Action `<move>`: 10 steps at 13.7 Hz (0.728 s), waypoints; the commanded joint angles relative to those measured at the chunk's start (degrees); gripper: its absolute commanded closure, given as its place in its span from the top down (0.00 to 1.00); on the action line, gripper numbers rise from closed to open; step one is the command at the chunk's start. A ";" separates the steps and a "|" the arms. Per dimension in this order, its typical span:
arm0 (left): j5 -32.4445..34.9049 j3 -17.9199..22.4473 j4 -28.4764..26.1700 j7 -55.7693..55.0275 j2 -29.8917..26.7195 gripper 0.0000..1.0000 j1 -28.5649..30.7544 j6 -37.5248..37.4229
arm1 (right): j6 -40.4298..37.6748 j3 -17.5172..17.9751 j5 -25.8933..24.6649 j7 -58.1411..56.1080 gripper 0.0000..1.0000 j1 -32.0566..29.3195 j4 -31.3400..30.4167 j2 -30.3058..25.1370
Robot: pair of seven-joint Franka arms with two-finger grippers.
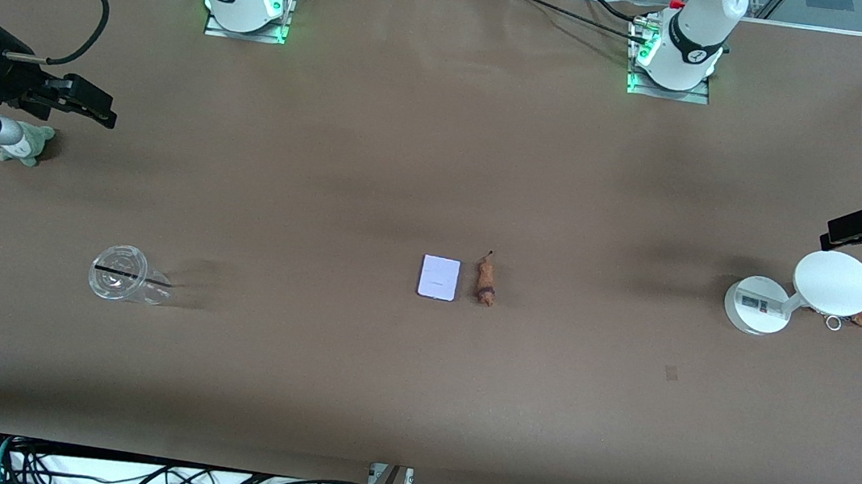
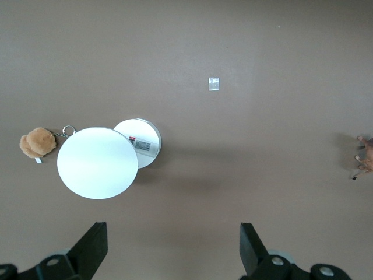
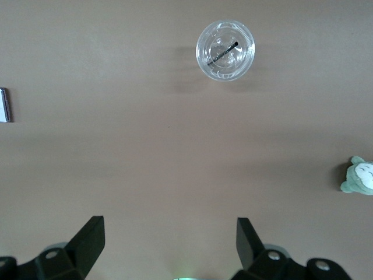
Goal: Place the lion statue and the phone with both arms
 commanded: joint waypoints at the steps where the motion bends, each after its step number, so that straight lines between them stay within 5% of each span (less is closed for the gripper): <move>1: 0.29 0.07 1.92 0.74 0.88 1.00 -0.13 -1.36 | -0.61 0.57 -0.42 -0.21 1.00 -0.59 0.23 -0.15; 10: 0.29 -0.02 2.01 0.82 1.59 1.00 -0.40 -1.36 | -0.09 0.57 -0.60 -0.29 1.00 -0.59 0.23 0.46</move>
